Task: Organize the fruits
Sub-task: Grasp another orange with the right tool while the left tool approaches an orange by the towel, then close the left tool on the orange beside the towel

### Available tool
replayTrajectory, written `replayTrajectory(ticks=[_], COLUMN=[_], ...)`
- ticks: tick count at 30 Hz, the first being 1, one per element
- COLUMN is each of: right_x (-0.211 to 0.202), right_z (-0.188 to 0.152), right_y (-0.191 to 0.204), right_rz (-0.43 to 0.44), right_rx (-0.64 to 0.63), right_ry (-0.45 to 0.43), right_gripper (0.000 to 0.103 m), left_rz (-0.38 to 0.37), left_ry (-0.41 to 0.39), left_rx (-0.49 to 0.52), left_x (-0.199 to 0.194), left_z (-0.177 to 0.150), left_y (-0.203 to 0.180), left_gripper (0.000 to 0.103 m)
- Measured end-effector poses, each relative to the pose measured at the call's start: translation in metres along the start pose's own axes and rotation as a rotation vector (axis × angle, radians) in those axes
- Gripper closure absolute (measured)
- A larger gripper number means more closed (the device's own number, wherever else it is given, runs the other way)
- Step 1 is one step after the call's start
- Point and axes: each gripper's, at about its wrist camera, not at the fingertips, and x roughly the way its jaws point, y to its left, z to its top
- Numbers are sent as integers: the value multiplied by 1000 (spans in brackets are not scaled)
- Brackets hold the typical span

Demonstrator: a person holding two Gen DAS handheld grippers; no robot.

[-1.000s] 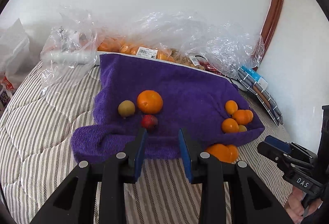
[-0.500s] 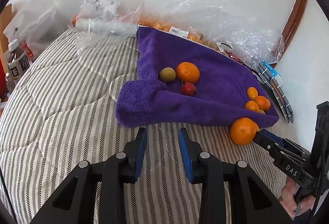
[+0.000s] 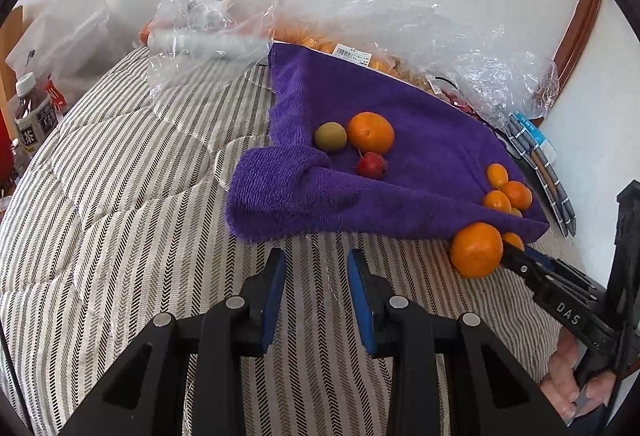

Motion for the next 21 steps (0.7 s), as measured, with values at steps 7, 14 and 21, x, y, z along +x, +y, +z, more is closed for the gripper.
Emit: replayTrajectory(ticks=[7, 14, 21], right_x=[-29, -46, -57], right_z=[-19, -33, -39], right_y=[-36, -70, -89], right_rz=[-57, -118, -143], right_rx=[34, 38, 38], right_ry=[-30, -33, -47], right_gripper=[70, 70, 70], left_rz=[19, 39, -97], left_ry=[4, 12, 64], left_rx=[10, 47, 113], left_x=[-1, -4, 3], left_z=[-1, -6, -10], left_y=[-1, -10, -62], left_gripper=[72, 59, 57])
